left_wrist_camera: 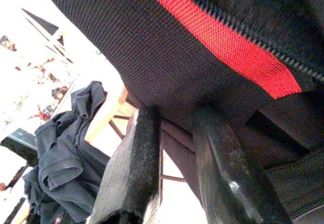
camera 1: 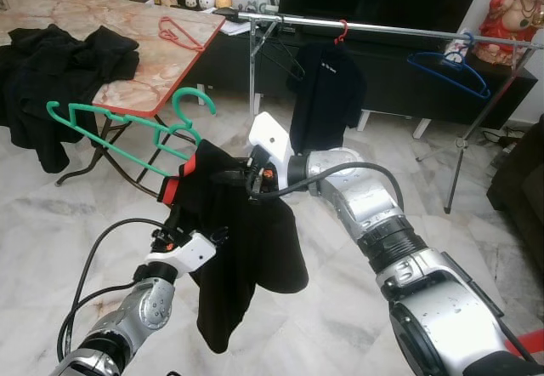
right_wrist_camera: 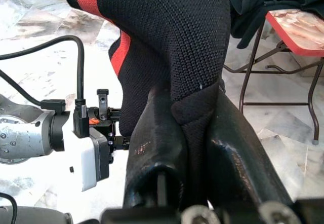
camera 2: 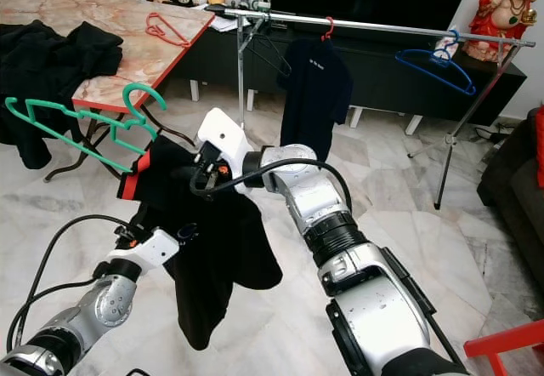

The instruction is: Hang hanger

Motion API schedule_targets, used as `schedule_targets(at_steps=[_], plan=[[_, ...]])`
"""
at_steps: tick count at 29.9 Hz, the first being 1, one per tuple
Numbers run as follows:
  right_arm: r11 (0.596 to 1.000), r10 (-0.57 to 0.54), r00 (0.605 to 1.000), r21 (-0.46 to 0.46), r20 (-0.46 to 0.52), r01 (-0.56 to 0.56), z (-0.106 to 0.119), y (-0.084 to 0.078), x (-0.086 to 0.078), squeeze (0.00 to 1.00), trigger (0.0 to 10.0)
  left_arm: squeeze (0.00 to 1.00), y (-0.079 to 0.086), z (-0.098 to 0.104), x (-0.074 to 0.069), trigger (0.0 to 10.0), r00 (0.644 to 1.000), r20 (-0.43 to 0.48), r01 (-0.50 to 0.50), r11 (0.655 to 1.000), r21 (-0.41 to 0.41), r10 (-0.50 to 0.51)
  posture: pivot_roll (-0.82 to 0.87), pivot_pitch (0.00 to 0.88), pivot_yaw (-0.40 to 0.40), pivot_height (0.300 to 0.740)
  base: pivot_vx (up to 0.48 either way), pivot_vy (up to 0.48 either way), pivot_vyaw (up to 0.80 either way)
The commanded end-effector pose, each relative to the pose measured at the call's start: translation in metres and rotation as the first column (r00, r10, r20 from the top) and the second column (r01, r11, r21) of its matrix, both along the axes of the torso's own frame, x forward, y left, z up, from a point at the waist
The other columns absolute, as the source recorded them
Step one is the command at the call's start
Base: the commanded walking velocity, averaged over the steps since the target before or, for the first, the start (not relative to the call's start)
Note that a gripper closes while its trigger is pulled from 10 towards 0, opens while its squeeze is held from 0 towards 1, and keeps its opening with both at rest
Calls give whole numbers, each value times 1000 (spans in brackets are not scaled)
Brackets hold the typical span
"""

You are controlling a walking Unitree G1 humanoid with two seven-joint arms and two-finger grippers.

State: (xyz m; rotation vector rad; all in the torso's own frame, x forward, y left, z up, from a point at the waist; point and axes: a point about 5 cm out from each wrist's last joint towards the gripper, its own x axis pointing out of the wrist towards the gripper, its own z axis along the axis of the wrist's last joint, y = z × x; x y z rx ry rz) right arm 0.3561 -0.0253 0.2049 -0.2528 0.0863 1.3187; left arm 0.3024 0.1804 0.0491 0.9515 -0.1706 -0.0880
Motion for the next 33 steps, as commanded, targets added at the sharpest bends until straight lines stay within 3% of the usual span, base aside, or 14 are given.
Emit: schedule_targets(at_steps=[1,8,13,19,23,29,33], plan=[[1000,8,999,15,34,-9,9,-1,-1,0,0,0,-1,1,1,0,1000,-4,-8,1000,-18,8,8,0,-99,740,0,0,0],[1000,8,999,14,31,-9,8,-1,-2,0,0,0,-1,0,1,0,1000,-15,-14,1000,-27,13,9,0,-98,740,0,0,0],[1000,-6,999,-10,45,6,4,-6,-1,0,0,0,6,-1,0,0,996,-37,-84,990,-115,80,9,0,-98,740,0,0,0],[994,-80,995,-69,63,85,-6,-29,6,0,0,0,20,-1,0,0,982,-62,-186,956,-225,177,12,0,-99,740,0,0,0],[985,-134,989,-100,56,139,-14,-48,9,0,0,0,28,-4,-3,0,967,-96,-253,914,-315,235,10,0,-95,740,0,0,0],[978,-169,985,-116,31,172,-24,-61,8,0,0,0,30,-10,-7,0,962,-151,-267,890,-368,226,10,0,-90,740,0,0,0],[977,-175,984,-117,23,176,-27,-61,7,0,0,0,27,-12,-8,157,965,-171,-247,908,-338,198,13,0,-88,740,0,0,0]])
